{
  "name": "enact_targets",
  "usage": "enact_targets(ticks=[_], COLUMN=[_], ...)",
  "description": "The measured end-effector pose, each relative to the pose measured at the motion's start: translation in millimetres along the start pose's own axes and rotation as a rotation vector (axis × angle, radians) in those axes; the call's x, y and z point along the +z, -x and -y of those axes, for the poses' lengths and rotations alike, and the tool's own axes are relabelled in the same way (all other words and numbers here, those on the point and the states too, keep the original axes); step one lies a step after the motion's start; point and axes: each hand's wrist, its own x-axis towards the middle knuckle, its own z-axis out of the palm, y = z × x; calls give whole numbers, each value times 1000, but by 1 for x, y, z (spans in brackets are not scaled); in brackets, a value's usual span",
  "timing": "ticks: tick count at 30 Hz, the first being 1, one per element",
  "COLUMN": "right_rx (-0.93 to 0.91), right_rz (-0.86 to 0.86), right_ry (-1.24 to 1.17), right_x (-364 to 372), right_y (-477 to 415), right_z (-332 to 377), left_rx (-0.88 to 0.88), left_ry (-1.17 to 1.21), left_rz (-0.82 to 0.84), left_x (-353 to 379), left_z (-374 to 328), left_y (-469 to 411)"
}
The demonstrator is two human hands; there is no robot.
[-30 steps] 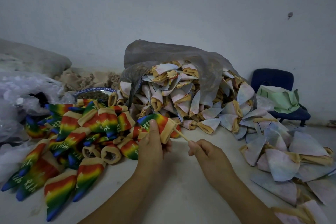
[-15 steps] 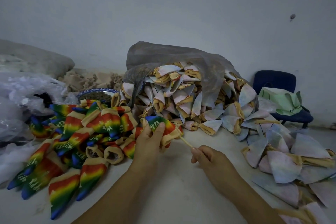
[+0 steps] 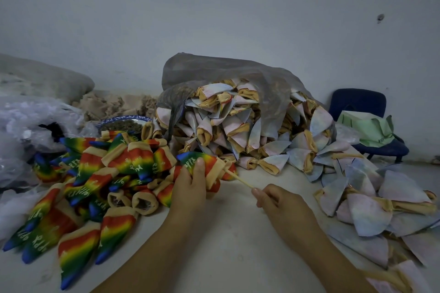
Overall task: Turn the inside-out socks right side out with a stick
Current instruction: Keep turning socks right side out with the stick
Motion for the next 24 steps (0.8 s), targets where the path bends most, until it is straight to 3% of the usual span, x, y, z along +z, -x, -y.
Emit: enact_targets(ticks=[4, 6, 7, 8, 9, 10, 11, 15, 20, 24], right_rx=[17, 54, 69, 77, 82, 84, 83, 77, 38, 52], right_rz=[-86, -88, -84, -77, -62, -39, -13, 13, 17, 0], right_ry=[-21, -105, -141, -169, -191, -208, -217, -181, -70, -14], right_x=[-4, -8, -9, -9, -8, -7, -5, 0, 3, 1], right_y=[-3, -5, -6, -6, -7, -7, -7, -9, -8, -9], right_z=[-1, -4, -6, -7, -9, -9, -10, -12, -14, -17], left_rx=[26, -30, -45, 92, 171, 89, 114, 34, -80, -83], left_ry=[97, -38, -216, -413, -369, -331, -420, -64, -97, -47], left_rz=[60, 94, 144, 155, 87, 104, 103, 162, 344, 256], left_x=[10, 8, 6, 5, 7, 7, 6, 5, 8, 5], left_z=[5, 3, -3, 2, 0, -6, -5, 2, 8, 7], left_y=[4, 6, 5, 6, 2, 9, 10, 8, 6, 2])
